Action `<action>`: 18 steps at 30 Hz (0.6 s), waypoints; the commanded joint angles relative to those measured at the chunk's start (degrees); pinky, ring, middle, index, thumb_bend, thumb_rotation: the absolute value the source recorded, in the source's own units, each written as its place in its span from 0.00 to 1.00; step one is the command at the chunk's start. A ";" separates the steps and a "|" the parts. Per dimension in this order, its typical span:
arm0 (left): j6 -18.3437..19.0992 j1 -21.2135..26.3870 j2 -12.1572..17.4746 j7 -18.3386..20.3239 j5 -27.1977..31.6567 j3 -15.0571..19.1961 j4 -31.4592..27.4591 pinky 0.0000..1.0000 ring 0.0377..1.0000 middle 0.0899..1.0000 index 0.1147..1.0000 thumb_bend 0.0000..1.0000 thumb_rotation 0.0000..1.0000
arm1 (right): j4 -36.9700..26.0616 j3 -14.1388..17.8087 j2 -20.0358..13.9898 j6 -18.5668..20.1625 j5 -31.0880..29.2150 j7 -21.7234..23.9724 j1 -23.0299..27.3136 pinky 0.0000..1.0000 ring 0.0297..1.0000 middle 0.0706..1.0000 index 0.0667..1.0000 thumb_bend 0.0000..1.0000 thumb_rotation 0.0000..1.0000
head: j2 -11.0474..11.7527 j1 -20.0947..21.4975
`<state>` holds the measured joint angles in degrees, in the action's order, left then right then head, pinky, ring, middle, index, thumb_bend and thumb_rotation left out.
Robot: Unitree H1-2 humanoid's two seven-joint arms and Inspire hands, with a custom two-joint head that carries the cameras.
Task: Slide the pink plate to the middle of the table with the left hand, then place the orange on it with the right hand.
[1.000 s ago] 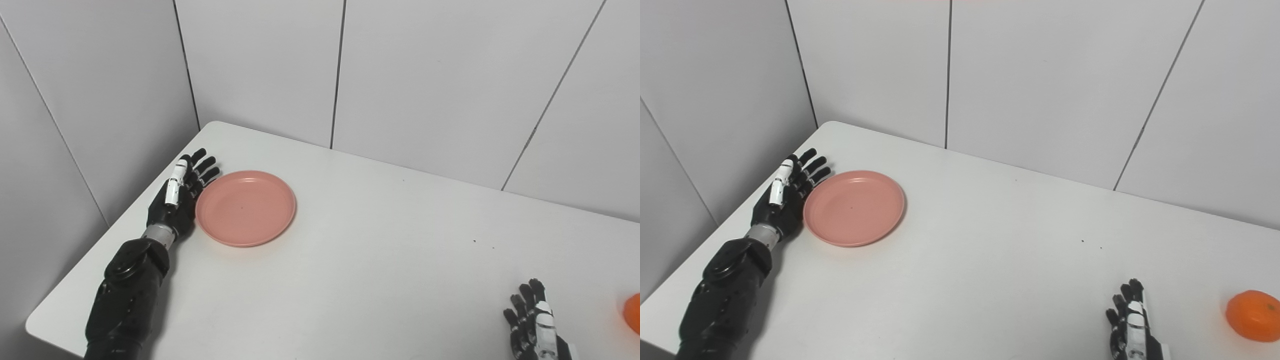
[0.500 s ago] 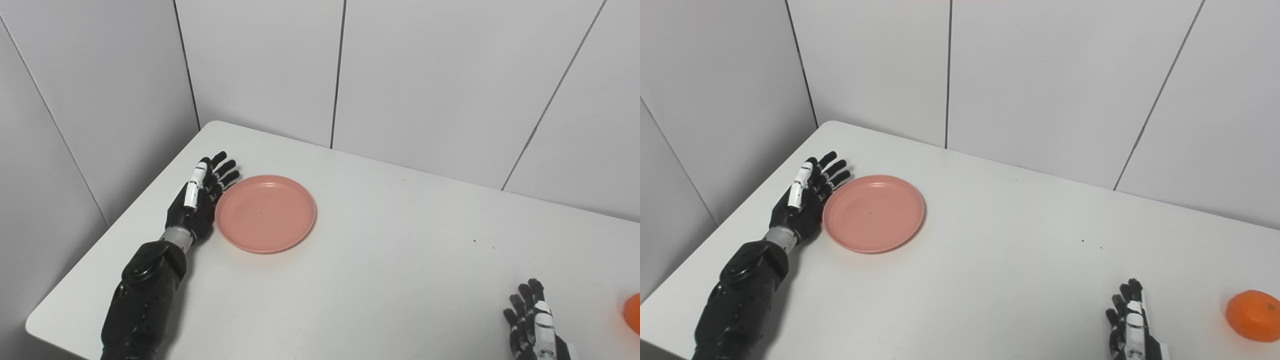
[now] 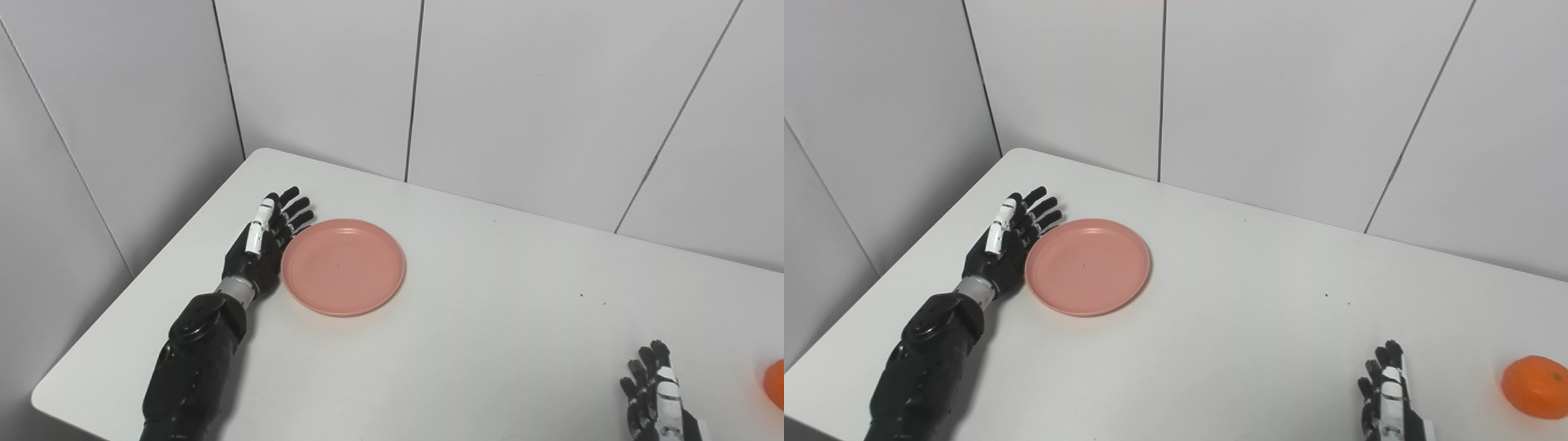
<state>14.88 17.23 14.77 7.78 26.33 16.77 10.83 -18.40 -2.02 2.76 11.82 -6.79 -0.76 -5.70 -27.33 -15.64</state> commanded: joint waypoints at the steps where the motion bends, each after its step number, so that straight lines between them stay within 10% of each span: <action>1: 1.76 0.64 -1.02 -0.78 0.06 -0.33 -1.23 0.90 0.90 0.90 0.87 0.35 1.00 | -1.82 -0.04 -0.02 0.00 0.19 0.28 1.11 1.00 1.00 1.00 1.00 0.15 1.00 | -0.27 0.27; 18: 4.44 -0.29 -5.25 -1.70 -2.80 -5.43 -5.23 0.89 0.89 0.89 0.87 0.33 1.00 | -0.87 -0.21 1.20 -0.43 1.03 -0.29 1.19 1.00 1.00 1.00 1.00 0.17 1.00 | -1.60 3.08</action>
<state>17.84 17.00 9.73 6.23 24.12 11.94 6.27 -18.20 -2.13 3.29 11.84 -5.93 -0.93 -5.59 -28.91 -12.66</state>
